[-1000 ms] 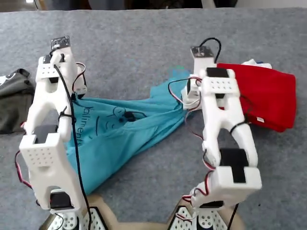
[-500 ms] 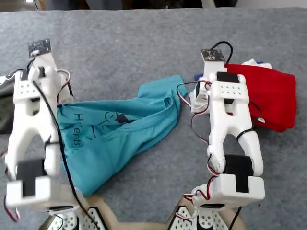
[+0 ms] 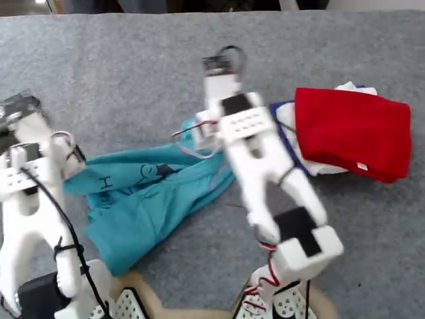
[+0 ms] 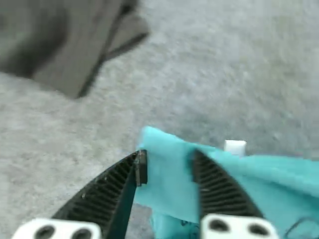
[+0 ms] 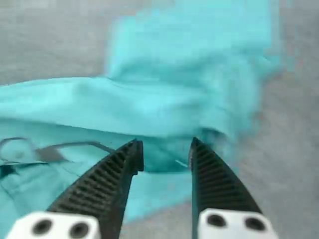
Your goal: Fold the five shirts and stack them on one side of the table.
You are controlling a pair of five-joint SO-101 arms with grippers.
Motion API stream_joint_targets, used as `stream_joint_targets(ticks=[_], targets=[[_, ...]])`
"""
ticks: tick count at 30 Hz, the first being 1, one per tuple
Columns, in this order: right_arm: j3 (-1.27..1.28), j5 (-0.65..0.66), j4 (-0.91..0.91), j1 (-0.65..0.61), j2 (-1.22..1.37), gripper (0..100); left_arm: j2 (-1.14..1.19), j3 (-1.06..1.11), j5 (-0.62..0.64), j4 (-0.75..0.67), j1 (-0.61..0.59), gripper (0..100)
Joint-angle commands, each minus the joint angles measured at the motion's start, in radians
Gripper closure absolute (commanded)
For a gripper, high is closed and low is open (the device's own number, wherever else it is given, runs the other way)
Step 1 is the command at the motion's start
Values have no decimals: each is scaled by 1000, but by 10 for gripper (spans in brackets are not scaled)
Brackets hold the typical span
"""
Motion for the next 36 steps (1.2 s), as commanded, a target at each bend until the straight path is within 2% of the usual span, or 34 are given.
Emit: stream_joint_targets(ticks=[1, 3, 7, 13, 20, 23, 31, 34, 36], targets=[[-96, -12, -21, -75, 101, 878, -5, -54, 0, -11, -36, 743], [-131, -6, 11, -86, 162, 980, 12, -58, 0, -11, -38, 743], [-177, -14, 123, -52, 197, 987, 18, -59, -5, 17, -38, 743], [-157, 26, 196, -17, 85, 985, 21, -51, 2, -9, -28, 743], [62, 77, 57, 2, 105, 985, 21, -51, 2, -11, -24, 744], [165, 95, 52, 11, 79, 985, 21, -50, -6, -6, -25, 745], [584, 173, 86, 15, -321, 985, 21, -50, -41, -9, -25, 748], [736, 253, 86, 75, -496, 985, 21, -50, -41, -11, -24, 748], [783, 313, 89, 158, -595, 984, 21, -53, -41, -11, -24, 748]])
